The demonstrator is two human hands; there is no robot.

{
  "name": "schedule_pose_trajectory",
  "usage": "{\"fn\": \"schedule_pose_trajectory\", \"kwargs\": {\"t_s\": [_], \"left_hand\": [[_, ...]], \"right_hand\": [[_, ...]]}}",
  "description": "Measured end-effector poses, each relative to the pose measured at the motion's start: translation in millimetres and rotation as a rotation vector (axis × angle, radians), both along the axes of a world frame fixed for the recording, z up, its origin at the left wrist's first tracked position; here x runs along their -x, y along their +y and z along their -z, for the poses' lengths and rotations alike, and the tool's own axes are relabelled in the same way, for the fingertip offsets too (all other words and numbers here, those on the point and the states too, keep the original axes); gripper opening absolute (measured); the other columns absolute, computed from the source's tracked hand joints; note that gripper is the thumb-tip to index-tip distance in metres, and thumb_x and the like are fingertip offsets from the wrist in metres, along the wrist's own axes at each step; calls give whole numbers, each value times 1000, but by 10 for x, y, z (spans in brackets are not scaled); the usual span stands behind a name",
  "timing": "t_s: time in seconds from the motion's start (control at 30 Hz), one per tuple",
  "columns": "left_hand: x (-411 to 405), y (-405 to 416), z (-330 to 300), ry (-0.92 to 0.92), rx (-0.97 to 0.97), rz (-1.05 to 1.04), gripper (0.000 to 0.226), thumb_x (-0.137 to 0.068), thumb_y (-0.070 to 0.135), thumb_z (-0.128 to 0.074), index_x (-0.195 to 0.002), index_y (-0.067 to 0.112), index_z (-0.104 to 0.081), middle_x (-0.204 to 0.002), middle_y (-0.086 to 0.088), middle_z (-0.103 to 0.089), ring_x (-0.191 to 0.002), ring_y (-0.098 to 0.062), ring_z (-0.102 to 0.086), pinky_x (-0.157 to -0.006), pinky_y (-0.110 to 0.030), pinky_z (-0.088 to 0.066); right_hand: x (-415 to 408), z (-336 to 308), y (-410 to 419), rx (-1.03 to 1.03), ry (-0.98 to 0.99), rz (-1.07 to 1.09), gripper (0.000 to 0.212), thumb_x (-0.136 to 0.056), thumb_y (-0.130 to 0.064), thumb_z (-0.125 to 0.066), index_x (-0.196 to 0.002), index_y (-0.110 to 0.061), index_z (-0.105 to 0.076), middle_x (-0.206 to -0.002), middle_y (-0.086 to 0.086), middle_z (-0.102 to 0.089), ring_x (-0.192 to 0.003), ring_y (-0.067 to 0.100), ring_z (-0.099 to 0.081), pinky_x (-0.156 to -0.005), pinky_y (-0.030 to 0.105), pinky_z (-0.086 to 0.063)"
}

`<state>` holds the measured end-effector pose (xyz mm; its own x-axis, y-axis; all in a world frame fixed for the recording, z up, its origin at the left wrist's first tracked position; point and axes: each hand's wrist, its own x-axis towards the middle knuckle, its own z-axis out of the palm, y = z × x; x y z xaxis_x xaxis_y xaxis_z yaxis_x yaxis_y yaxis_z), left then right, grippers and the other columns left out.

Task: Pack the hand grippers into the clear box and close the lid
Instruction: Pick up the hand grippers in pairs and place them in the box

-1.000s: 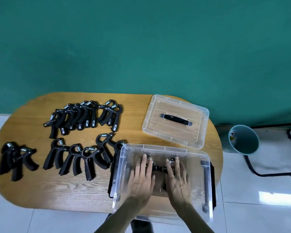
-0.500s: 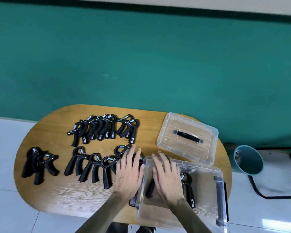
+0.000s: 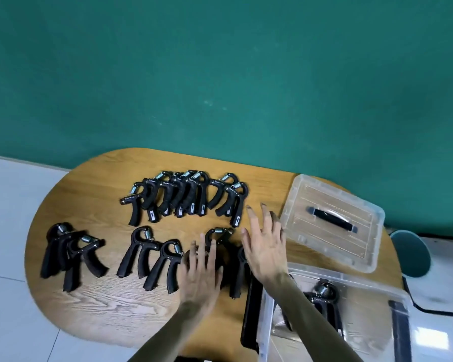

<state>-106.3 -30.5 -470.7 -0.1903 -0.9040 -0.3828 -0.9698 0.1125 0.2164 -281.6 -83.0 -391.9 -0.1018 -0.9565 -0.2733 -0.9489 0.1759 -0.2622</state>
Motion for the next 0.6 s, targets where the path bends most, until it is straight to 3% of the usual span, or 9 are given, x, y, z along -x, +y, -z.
{"fn": "schedule_pose_trajectory", "kwargs": {"t_s": [0.2,0.4,0.5,0.6], "left_hand": [[-109,71,478,-35,-94,-45,79,-99,59,-27,-163,18,-10,-170,-16,-6,-152,-44,-17,-111,-67,-32],[-67,152,693,-18,-90,-104,76,-103,53,-36,-163,22,-1,-171,-12,8,-154,-41,11,-116,-69,-15],[-66,136,733,-8,-117,-126,79,-101,53,-45,-163,27,-2,-171,-9,5,-153,-43,10,-113,-68,-21],[-6,87,742,9,-160,-192,89,-94,46,-57,-163,32,-2,-172,-6,3,-153,-48,-1,-107,-70,-38]], "right_hand": [[-54,512,-567,-156,-26,-11,62,-103,-56,-16,-157,-35,5,-168,8,5,-144,37,-27,-113,56,-35],[-113,1109,-913,-238,-112,31,69,-102,-60,-22,-159,-35,7,-167,5,17,-149,46,-15,-118,63,-24],[-153,1319,-1028,-251,-150,64,73,-101,-63,-25,-158,-39,13,-166,4,23,-149,49,-9,-119,65,-18],[-270,1447,-1091,-197,-192,98,75,-100,-63,-29,-156,-42,16,-166,3,26,-148,53,-11,-117,67,-21]]}}
